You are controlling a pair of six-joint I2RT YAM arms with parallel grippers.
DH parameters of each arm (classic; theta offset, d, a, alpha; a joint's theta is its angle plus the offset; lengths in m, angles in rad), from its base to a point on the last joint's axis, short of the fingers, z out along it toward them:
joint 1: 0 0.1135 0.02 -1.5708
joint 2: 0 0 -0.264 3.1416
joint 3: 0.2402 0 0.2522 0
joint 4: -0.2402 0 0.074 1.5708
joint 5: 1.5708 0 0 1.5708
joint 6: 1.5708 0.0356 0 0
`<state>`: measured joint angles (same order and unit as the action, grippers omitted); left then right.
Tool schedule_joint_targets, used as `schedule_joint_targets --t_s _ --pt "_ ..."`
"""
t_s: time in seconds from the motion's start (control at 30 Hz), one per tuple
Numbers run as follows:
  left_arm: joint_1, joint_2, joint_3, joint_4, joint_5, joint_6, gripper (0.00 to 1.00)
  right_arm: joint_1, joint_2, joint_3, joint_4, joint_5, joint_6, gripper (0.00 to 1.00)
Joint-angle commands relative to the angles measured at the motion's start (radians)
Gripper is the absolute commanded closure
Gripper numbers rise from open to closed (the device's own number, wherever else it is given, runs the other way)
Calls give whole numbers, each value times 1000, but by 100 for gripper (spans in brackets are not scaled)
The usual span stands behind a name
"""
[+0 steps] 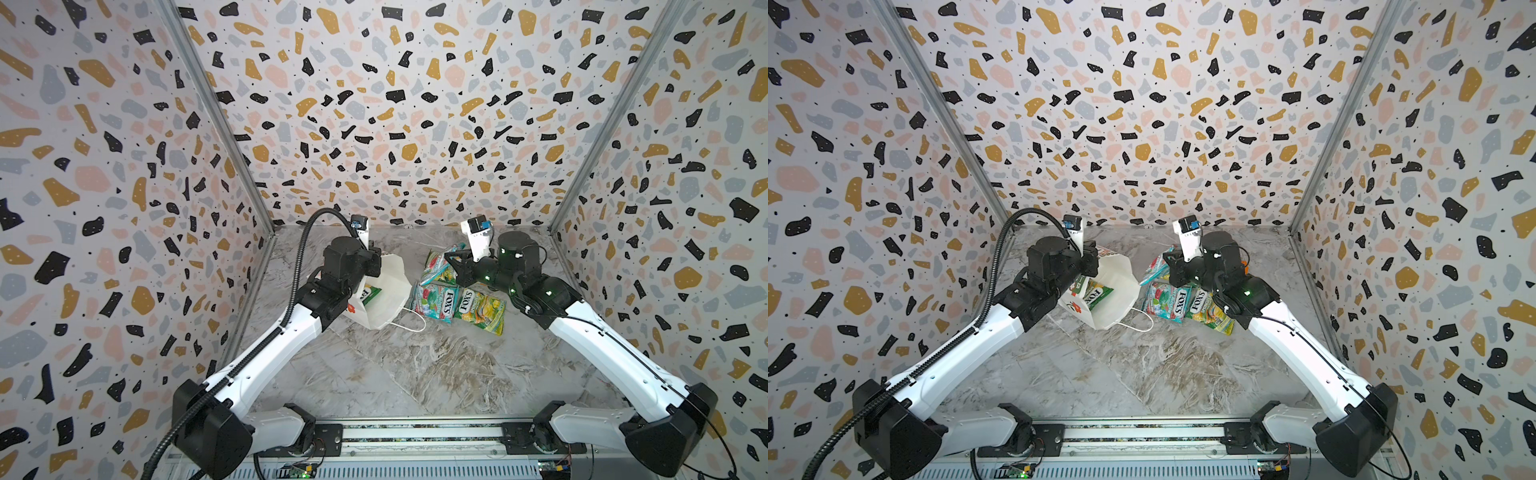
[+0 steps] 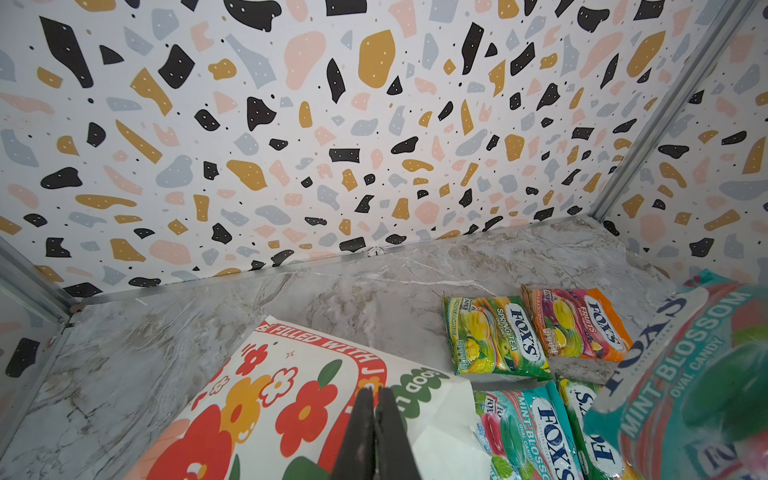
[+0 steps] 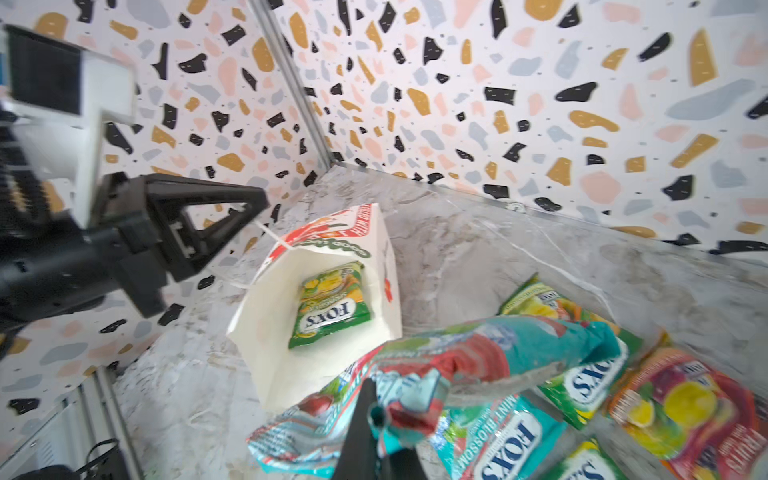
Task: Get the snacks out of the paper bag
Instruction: 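Pull the teal Mint Blossom packet out of the bag with the right gripper, then lower the teal packet onto the table near the bag, release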
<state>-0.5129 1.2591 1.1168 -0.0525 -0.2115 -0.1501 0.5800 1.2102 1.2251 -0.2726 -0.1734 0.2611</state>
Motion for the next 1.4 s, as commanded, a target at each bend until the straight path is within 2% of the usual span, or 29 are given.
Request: schedule_joint_targets --t_s 0.0,0.23,0.47,0.57,0.73,0.97,1.23,1.37 --pt "-1 1 -1 22 -11 -5 100 -42 -70 -37 -85 8 -48 100" --pt "-1 1 0 22 -5 -6 100 -57 -147 -145 -197 -45 -72 100" --pt "-1 2 -1 23 -2 -9 100 -53 -162 -252 -203 -237 -47 100" --pt "-1 2 1 23 2 -8 100 -37 -147 -294 -168 -307 -26 100" --pt "-1 1 1 22 0 -9 100 27 -97 -328 -93 -345 13 100" --pt "-1 -1 1 22 2 -9 100 95 -19 -375 92 -447 108 100" --pt "-1 3 0 22 5 -10 100 119 58 -437 315 -565 203 100" --pt "-1 5 1 22 8 -12 100 117 82 -462 329 -578 191 100"
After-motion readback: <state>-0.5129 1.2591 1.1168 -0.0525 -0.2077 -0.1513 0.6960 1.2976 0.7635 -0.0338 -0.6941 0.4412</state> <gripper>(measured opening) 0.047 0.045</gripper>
